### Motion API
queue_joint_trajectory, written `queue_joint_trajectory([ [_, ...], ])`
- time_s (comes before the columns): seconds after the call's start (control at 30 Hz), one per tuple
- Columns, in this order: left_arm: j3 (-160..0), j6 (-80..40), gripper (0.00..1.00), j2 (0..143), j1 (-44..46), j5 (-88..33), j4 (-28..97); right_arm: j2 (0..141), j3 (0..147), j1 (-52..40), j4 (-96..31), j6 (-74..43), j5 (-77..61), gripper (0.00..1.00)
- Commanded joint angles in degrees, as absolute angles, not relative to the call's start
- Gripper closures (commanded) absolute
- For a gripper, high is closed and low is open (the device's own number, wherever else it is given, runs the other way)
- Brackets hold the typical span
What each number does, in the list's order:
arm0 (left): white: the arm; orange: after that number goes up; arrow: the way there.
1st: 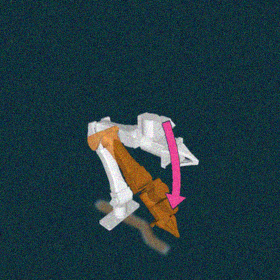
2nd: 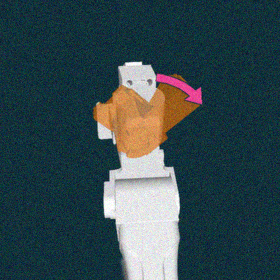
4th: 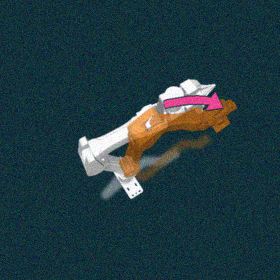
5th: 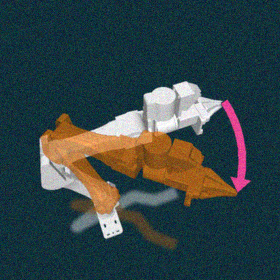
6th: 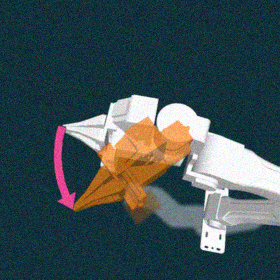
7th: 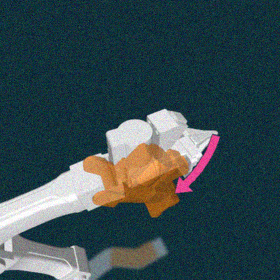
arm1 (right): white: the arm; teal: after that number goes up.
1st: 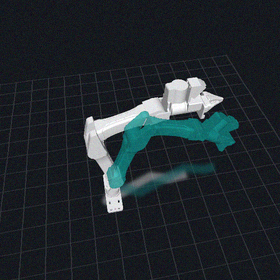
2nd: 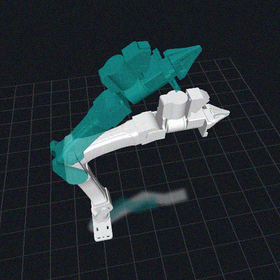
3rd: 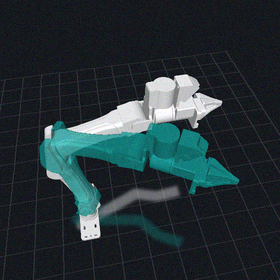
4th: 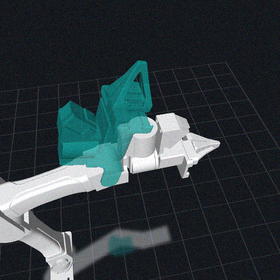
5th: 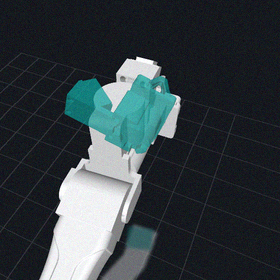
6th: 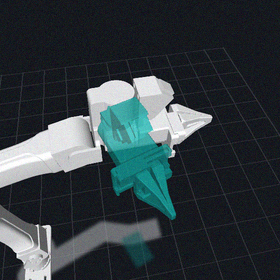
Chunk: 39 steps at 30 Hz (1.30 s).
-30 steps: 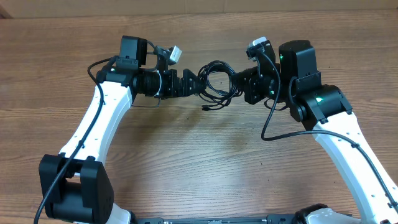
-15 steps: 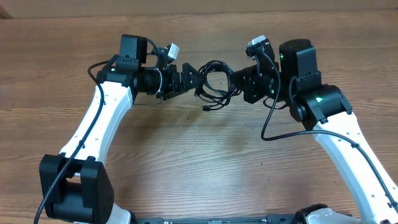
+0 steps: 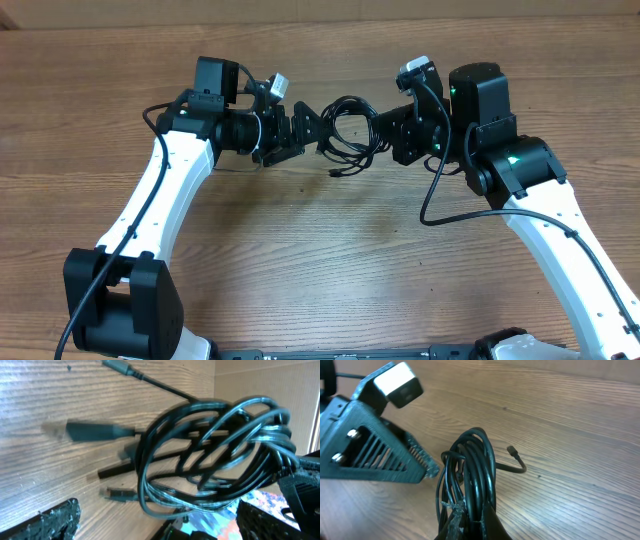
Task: Untangle cables
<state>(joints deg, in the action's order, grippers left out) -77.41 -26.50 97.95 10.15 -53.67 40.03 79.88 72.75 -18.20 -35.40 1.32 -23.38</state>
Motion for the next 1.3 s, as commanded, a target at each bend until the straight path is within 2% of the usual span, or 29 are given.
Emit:
queue_joint_trajectory([
  [0.0,-78.15,-27.92,0.00,98.26,11.70,-55.40,40.69,78.46,74.70,-18.35,-34.72,-0.21,-19.16,0.96],
  [0.3,-78.15,-28.40,0.00,98.26,15.07,-55.00,37.01,78.56,74.70,-18.26,-31.38,-9.04,-11.99,0.96],
  [0.5,-78.15,-39.90,0.00,98.26,16.14,-48.84,34.22,78.56,74.70,-18.26,-28.01,-17.89,-12.03,0.96],
  [0.67,-78.15,-51.79,0.00,98.26,16.21,-44.31,33.28,78.56,74.70,-18.33,-28.03,-18.24,-12.95,0.96],
  [1.27,-78.15,-66.06,0.00,98.26,19.99,-39.81,27.46,78.56,74.63,-18.33,-28.14,-16.03,-17.19,0.96],
])
